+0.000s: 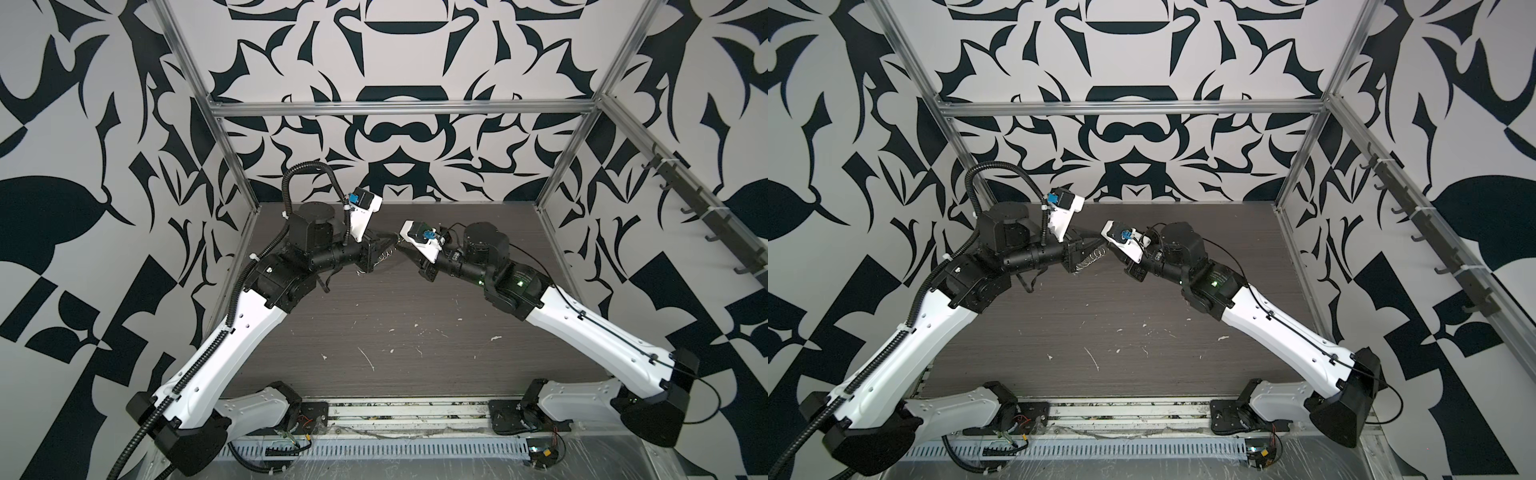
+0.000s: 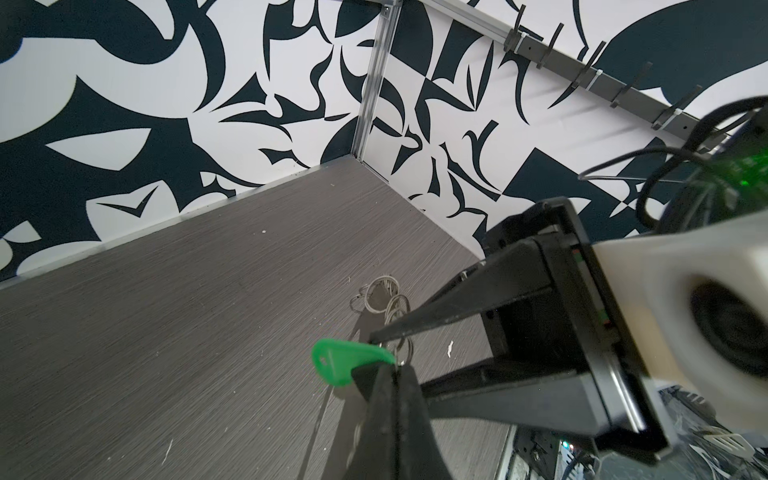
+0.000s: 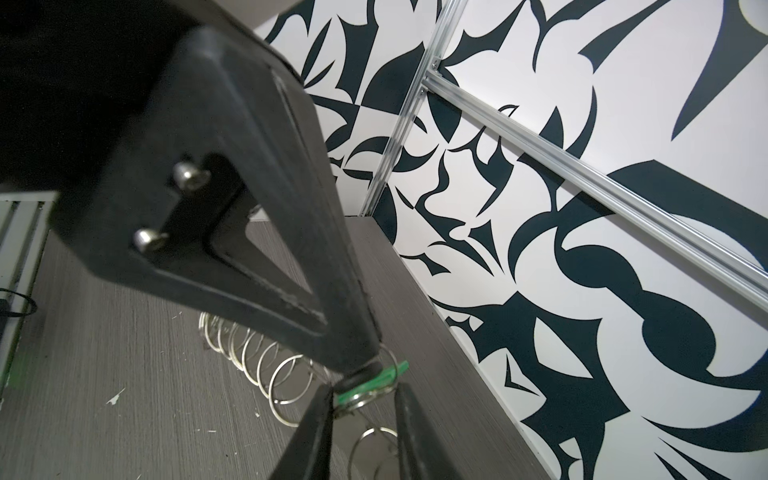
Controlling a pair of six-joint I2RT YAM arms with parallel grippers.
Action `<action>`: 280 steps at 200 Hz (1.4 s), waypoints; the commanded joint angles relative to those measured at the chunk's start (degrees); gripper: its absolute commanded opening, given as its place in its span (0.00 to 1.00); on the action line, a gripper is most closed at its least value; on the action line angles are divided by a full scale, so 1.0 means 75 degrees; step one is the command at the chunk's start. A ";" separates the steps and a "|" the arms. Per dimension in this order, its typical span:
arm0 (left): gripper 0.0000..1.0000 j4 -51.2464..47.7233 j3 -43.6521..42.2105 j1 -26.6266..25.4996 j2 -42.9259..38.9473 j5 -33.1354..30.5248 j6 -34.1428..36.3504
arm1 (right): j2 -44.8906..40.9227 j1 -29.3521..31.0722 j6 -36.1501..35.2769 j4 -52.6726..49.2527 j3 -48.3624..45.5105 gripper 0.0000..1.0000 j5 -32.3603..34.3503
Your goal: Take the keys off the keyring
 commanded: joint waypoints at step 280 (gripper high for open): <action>0.00 -0.0910 0.0609 0.0058 -0.0054 -0.0472 0.0117 | -0.1073 -0.0873 0.0920 0.2603 -0.0939 0.00 -0.2497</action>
